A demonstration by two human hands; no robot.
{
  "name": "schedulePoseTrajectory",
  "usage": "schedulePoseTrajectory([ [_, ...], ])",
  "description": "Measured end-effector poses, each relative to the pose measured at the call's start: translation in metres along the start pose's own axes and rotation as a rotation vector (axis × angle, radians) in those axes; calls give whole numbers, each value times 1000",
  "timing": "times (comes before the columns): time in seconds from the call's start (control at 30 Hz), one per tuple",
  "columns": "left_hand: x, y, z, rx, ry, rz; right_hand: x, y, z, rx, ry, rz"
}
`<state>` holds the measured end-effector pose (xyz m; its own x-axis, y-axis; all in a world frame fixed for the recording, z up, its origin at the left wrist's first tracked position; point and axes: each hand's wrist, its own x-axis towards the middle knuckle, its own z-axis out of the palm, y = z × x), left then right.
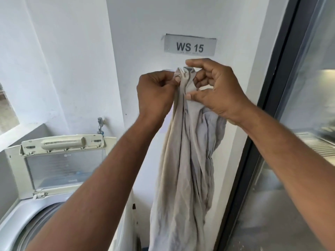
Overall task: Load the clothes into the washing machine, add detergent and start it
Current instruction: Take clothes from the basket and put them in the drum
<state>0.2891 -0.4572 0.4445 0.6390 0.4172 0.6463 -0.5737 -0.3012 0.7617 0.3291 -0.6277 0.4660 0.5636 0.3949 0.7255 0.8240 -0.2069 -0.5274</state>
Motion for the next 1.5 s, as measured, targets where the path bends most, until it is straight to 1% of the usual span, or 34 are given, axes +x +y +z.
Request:
schedulePoseTrajectory([
  [0.1,3,7,8,-5,-24,50,1,5,1,-6,171,64],
  [0.27,-8,-3,10,16,-90,66,-1,9,5,-28,179,99],
  [0.43,-38,-6,4,-36,-104,53,6,12,6,15,289,120],
  [0.5,-66,-15,2,59,-111,65,11,11,6,62,311,101],
  [0.53,-82,-22,2,136,-119,47,13,9,7,76,318,81],
  [0.57,-98,-30,5,221,-142,-14,16,7,7,88,328,62],
  [0.67,-136,-56,12,492,-250,-280,25,-6,10,133,364,9],
  [0.7,-145,-65,14,525,-261,-344,29,-10,10,150,377,-6],
  [0.73,-150,-73,16,517,-244,-388,34,-16,8,174,393,-19],
  [0.83,-144,-89,13,450,-115,-462,46,-29,-4,280,442,-30],
  [0.93,-120,-87,3,446,-45,-367,43,-35,-23,328,511,-17],
  [1.0,-103,-77,-4,418,-21,-320,34,-28,-38,351,595,10],
  [1.07,-87,-62,-9,398,-1,-282,22,-11,-54,390,692,74],
  [1.13,-73,-54,-12,365,35,-245,7,13,-64,402,813,178],
  [1.2,-58,-46,-15,324,64,-221,-16,43,-65,354,907,286],
  [1.23,-51,-43,-15,302,80,-213,-30,56,-61,319,924,342],
  [1.3,-37,-37,-13,260,109,-203,-61,78,-45,248,889,421],
  [1.33,-32,-32,-12,242,125,-203,-78,86,-33,191,822,456],
  [1.37,-27,-28,-9,224,140,-204,-93,91,-20,119,713,499],
  [1.43,-21,-19,-4,190,159,-201,-119,96,9,-49,380,567],
  [1.47,-19,-14,-1,189,160,-198,-128,94,22,-139,227,572],
  [1.5,-17,-10,0,196,156,-196,-133,90,30,-228,130,560],
])
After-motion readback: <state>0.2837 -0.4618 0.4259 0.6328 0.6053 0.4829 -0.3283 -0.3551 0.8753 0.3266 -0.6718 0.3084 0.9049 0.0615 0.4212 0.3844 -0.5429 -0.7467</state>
